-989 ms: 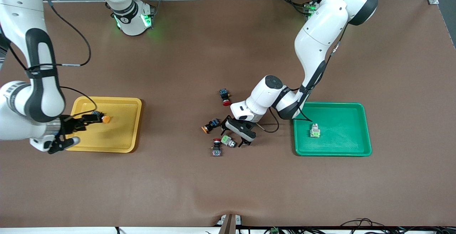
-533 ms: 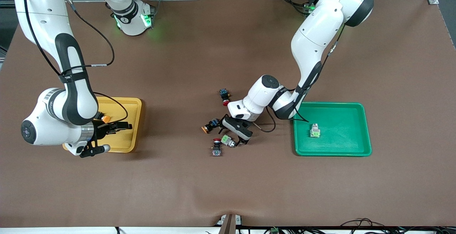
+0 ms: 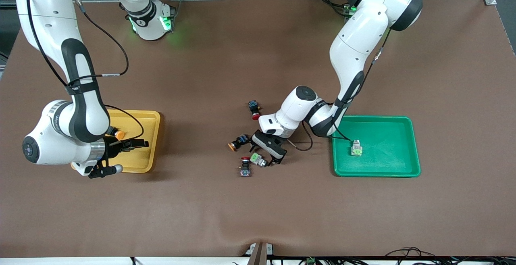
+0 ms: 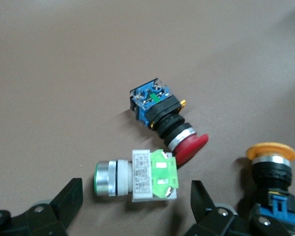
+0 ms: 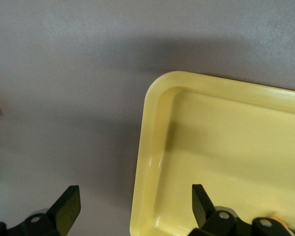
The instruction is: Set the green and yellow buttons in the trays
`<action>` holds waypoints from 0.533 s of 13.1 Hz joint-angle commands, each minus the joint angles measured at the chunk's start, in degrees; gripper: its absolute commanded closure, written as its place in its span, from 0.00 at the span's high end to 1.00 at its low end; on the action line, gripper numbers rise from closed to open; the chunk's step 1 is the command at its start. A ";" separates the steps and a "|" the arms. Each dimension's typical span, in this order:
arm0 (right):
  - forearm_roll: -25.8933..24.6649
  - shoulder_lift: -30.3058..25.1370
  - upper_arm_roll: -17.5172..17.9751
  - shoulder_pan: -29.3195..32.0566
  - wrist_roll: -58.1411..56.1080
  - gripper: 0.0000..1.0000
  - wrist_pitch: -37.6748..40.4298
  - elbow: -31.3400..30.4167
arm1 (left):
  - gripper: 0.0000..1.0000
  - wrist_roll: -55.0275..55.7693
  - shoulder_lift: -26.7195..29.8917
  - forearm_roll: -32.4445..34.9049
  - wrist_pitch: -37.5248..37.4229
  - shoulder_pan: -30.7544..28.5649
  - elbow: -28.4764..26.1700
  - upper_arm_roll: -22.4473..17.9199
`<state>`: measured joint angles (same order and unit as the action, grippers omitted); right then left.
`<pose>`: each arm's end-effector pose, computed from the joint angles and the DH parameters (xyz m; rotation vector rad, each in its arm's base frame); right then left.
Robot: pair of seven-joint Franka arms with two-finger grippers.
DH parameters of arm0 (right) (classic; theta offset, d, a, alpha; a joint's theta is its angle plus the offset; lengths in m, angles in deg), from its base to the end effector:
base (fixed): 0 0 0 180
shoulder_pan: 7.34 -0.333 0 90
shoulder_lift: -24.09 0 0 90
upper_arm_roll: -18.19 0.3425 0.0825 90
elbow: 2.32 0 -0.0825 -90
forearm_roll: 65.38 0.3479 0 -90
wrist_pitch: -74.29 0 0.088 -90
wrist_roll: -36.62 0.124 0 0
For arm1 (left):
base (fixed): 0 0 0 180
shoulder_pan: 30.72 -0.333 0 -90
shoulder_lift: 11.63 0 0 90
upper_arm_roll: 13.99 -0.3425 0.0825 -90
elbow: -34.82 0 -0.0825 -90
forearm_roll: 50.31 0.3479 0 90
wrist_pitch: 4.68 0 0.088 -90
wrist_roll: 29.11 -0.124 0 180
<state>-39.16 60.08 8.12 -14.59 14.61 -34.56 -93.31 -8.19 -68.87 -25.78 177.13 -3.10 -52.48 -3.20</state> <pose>0.6470 0.0237 0.2813 -2.7620 -0.1885 0.3153 0.5832 -0.4622 0.1773 2.5745 -0.7938 0.8264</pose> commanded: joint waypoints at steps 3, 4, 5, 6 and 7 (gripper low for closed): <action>1.29 0.22 -0.04 0.05 1.01 1.00 0.74 0.82 | 0.23 -1.32 -1.47 1.83 0.83 0.86 2.31 -0.85; 1.38 0.22 -0.04 0.05 1.01 1.00 0.74 0.82 | 0.10 -1.15 -1.12 1.75 0.74 0.68 2.31 -0.85; 1.38 0.22 -0.04 0.05 1.01 1.00 0.83 0.82 | 0.01 -1.15 -0.68 1.66 0.74 0.51 2.31 -0.85; 1.38 0.22 -0.04 0.05 1.01 1.00 1.00 0.91 | 0.00 -1.06 -0.33 1.48 0.74 0.33 2.31 -0.85; 1.38 0.22 -0.04 0.05 1.01 1.00 1.00 0.91 | 0.00 -1.06 0.37 1.57 0.74 -0.02 2.31 -0.85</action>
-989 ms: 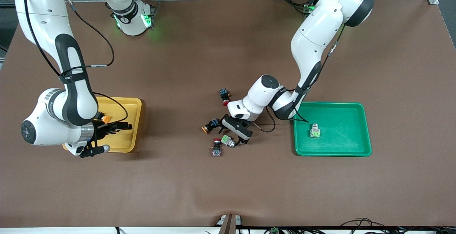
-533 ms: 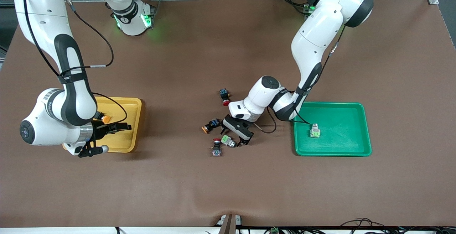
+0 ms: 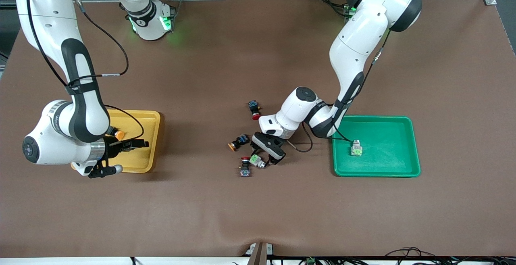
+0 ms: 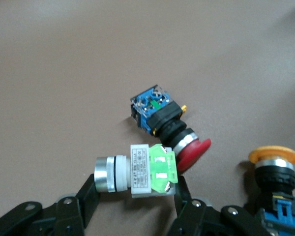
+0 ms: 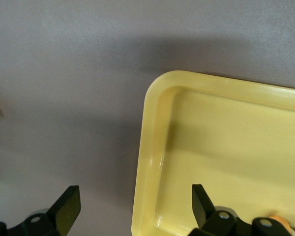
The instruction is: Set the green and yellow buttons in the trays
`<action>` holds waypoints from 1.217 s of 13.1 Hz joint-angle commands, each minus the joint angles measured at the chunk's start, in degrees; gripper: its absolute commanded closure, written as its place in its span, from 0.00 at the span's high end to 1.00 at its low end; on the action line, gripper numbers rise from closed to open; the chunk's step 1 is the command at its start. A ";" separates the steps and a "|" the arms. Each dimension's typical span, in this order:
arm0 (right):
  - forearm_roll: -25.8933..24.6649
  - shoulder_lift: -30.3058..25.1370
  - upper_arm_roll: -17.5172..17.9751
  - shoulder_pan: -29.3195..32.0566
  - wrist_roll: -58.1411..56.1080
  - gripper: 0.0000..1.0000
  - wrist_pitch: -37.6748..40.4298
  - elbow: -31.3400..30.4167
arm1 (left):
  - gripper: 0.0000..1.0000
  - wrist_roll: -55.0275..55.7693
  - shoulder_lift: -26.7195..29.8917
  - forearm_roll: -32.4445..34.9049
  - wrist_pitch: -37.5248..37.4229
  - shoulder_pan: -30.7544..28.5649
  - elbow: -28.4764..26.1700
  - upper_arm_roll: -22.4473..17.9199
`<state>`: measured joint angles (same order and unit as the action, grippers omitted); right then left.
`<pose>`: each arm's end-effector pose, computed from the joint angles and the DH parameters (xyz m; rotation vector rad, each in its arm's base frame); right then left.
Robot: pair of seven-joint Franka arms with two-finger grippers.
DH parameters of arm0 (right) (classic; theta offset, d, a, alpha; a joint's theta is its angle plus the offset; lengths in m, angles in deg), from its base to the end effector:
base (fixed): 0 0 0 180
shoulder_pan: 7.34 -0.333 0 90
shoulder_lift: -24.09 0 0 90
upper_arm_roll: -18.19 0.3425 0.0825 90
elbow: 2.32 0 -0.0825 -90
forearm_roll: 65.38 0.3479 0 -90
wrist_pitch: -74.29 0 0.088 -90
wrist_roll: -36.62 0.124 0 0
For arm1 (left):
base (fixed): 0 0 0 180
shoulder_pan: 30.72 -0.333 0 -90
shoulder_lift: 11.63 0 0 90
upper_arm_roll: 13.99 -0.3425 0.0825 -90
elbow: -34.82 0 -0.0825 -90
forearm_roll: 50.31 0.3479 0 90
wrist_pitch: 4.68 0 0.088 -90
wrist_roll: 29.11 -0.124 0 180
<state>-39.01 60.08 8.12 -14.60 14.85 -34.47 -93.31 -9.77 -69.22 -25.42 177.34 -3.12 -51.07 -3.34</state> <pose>0.6468 0.0241 0.2813 -2.7599 -0.1814 0.3174 0.5894 -0.4635 0.1831 2.5568 -0.8313 0.8644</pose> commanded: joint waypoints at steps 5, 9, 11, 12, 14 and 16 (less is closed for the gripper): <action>2.80 -0.40 0.14 -5.39 14.52 1.00 1.63 1.00 | 0.00 0.96 4.23 1.38 0.27 -3.77 -2.17 0.07; 4.04 0.04 -0.04 -13.20 34.18 1.00 -2.83 1.26 | 0.00 1.05 7.91 1.29 -0.44 -5.26 -6.64 0.07; 3.86 0.30 -0.21 -17.77 45.45 1.00 -6.54 1.08 | 0.00 0.96 10.99 1.38 -0.44 -8.24 -10.77 2.08; 3.77 0.48 -0.21 -19.10 49.59 1.00 -7.33 1.17 | 0.00 0.96 12.39 1.38 -0.44 -10.96 -13.05 3.92; 3.68 1.53 -0.21 -21.73 56.98 1.00 -10.22 1.17 | 0.00 0.52 15.12 1.82 -2.01 -15.54 -16.58 7.35; 2.99 2.67 -0.21 -25.59 65.32 1.00 -13.39 1.26 | 0.00 0.26 19.50 1.82 -11.89 -16.70 -17.38 8.16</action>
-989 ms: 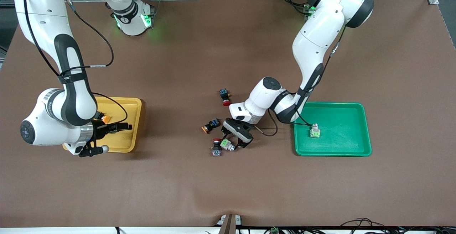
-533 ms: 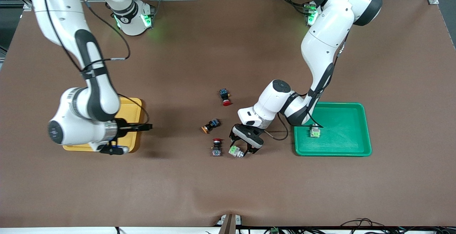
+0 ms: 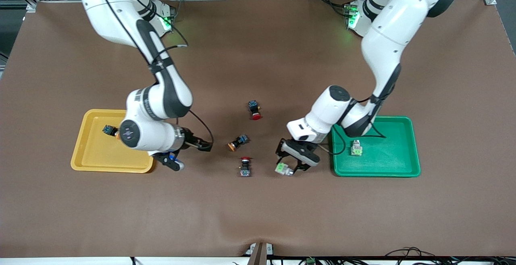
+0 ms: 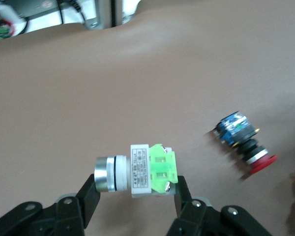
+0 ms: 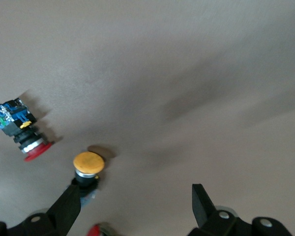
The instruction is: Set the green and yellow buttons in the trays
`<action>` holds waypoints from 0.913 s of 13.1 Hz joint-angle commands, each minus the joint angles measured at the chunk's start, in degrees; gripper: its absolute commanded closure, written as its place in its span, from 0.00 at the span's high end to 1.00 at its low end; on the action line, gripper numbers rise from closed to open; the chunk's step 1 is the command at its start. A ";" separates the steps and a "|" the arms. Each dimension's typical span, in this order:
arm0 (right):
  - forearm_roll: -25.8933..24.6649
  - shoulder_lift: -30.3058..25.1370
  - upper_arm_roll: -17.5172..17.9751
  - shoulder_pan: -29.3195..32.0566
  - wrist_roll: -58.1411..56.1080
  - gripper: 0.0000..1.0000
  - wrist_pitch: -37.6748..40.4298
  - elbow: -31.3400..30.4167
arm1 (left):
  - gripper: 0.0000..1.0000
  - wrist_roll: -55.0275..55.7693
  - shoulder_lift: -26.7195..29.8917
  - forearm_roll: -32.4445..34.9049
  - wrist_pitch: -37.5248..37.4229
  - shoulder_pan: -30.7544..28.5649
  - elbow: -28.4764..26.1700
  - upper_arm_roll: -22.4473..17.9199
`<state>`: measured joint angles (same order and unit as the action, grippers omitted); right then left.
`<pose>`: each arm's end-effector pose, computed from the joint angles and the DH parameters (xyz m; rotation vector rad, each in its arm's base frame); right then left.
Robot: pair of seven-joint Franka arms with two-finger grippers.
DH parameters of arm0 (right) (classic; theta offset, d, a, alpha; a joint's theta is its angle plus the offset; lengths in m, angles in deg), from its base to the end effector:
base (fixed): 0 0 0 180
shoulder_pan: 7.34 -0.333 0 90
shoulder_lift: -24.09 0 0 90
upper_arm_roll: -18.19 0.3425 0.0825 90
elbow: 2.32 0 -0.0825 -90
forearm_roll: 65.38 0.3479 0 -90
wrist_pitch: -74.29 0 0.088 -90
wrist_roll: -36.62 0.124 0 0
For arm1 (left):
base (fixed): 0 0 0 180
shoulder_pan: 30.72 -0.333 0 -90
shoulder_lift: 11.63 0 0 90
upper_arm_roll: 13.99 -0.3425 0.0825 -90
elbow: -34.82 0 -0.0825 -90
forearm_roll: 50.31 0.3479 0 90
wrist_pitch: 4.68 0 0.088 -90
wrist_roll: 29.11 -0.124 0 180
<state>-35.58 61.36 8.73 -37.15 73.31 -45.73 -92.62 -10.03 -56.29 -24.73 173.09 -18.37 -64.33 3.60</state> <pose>0.6151 0.2805 0.2826 -2.7731 0.7791 0.3744 0.6199 -0.3492 0.2546 2.6602 -0.6458 0.8202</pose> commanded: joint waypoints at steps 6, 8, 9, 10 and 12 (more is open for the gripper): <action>-15.10 10.89 -0.74 -12.63 31.59 1.00 -6.19 11.11 | 0.00 0.34 12.49 1.13 -21.90 -15.56 -7.82 9.36; -16.61 11.77 -0.74 -13.26 32.57 1.00 -6.28 11.12 | 0.00 0.34 13.01 1.13 -29.28 -23.39 -7.73 15.78; -16.62 11.95 -0.83 -13.61 32.57 1.00 -6.54 11.12 | 0.00 0.43 13.01 1.05 -32.19 -26.91 -7.73 18.51; -17.05 12.12 -0.91 -13.61 32.57 1.00 -6.81 11.12 | 0.00 0.43 13.01 1.04 -34.83 -29.90 -7.73 20.28; -19.16 12.56 -0.83 -13.87 33.01 1.00 -6.81 11.03 | 0.00 0.43 13.01 1.04 -38.53 -32.73 -7.73 21.00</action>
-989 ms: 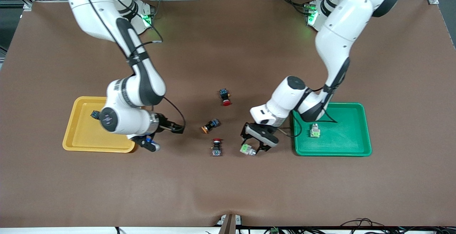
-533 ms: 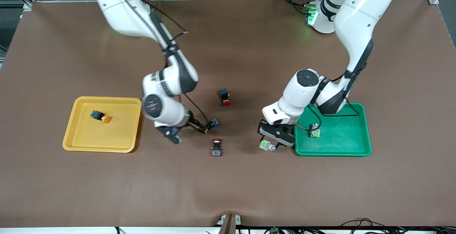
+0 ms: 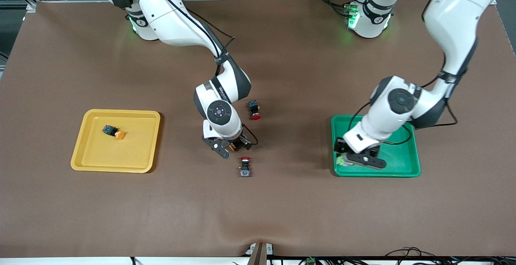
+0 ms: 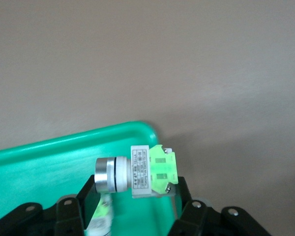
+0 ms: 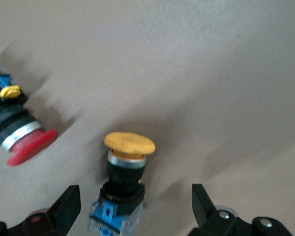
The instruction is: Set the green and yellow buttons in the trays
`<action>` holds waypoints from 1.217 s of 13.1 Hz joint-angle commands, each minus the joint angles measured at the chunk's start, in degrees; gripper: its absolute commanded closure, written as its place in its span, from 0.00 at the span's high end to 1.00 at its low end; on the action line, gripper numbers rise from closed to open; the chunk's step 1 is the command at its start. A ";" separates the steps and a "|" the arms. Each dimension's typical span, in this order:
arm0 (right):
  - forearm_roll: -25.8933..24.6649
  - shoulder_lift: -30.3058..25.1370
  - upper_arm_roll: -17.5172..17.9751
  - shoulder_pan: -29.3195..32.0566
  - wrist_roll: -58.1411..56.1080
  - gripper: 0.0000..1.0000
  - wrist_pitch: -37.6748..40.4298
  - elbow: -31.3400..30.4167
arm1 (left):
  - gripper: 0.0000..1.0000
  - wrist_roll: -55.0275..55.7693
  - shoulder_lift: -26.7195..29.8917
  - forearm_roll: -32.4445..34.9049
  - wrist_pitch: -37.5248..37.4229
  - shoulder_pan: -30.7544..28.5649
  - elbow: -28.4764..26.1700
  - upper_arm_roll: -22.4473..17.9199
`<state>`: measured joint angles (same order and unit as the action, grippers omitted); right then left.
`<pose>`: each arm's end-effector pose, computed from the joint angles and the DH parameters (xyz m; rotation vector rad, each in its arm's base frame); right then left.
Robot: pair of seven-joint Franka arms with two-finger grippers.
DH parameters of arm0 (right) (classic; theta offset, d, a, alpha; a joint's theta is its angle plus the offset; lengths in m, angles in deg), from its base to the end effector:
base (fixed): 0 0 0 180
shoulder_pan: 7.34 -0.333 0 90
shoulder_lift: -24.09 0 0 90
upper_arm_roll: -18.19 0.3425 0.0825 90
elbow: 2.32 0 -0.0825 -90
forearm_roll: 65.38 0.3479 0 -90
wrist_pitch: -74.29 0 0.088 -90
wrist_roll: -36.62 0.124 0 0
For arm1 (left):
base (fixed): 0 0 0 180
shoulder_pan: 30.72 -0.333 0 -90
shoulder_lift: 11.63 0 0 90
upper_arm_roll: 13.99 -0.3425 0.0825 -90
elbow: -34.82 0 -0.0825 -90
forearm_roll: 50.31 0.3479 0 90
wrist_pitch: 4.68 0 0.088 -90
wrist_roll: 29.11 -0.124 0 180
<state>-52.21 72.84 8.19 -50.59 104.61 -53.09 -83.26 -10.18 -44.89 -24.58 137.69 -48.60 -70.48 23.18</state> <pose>0.5783 0.4236 0.2167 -2.9432 1.0606 0.0836 0.6288 -0.1663 0.3148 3.0170 -0.3374 0.2995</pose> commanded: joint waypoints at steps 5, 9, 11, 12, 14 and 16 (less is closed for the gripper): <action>-3.59 1.61 -0.28 -2.01 2.41 0.93 -0.15 1.67 | 0.00 0.49 0.21 0.81 -6.22 -8.65 -2.63 1.24; -3.59 1.52 -0.37 -3.07 2.41 0.00 -0.51 1.58 | 0.03 0.49 -3.30 0.89 -7.36 -12.00 -2.46 0.89; -3.50 1.17 -0.37 -2.45 2.24 0.00 -0.33 1.58 | 0.11 0.58 -4.00 0.89 -7.36 -12.53 -2.46 0.81; -3.59 0.82 -0.46 -2.10 1.71 0.00 -0.07 1.58 | 0.16 0.49 -4.36 0.98 -7.36 -12.53 -2.46 0.72; -3.59 -0.14 -0.63 -0.88 0.57 0.00 0.46 1.58 | 0.31 0.41 -4.54 1.07 -7.36 -12.53 -2.11 -0.59; -3.77 -1.54 -0.98 0.71 -4.41 0.00 4.56 1.58 | 0.83 0.49 -4.71 0.98 -7.36 -12.44 -2.02 -0.69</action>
<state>-54.57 73.46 6.93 -52.01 103.84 -52.48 -81.77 -10.16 -49.58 -24.58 130.95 -60.89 -73.09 22.32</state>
